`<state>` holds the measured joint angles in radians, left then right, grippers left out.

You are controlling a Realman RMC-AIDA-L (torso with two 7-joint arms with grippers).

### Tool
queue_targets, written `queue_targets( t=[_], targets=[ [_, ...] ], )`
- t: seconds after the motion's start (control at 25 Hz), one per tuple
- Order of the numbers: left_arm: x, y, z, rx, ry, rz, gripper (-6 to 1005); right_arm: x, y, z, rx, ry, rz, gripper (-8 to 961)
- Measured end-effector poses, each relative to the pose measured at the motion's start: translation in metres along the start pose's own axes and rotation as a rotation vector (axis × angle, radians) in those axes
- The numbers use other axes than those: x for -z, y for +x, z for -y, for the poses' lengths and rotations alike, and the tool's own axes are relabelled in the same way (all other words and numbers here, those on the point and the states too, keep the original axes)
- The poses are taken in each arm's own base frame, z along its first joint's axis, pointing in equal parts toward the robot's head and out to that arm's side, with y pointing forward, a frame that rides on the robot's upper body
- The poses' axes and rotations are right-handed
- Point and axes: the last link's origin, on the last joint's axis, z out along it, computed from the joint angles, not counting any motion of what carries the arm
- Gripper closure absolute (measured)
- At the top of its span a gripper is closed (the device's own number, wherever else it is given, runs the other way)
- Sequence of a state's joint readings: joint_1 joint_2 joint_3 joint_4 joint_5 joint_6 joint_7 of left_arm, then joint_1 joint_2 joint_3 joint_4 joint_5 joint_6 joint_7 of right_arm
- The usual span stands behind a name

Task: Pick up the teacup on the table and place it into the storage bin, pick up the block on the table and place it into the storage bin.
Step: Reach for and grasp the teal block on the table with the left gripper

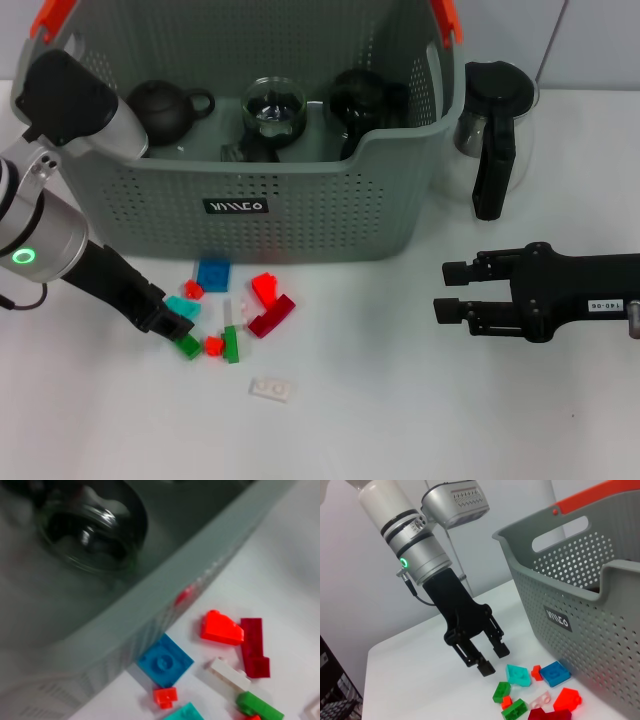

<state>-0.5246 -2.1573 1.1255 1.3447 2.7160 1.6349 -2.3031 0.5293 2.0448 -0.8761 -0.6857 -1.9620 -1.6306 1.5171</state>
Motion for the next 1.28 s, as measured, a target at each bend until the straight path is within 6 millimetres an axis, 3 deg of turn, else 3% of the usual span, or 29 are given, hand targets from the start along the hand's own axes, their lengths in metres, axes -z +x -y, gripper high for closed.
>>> queue_targets(
  t=[0.4, 0.6, 1.28],
  targets=[
    [-0.004, -0.01, -0.004, 0.015, -0.054, 0.059, 434, 0.0, 0.0, 0.0, 0.0, 0.0, 0.0, 371],
    [-0.017, -0.015, -0.001, 0.036, -0.062, 0.071, 434, 0.0, 0.0, 0.0, 0.0, 0.0, 0.0, 371],
    [-0.029, -0.009, -0.003, 0.015, -0.07, 0.08, 435, 0.001, 0.003, 0.0, -0.005, 0.003, -0.008, 371]
  ],
)
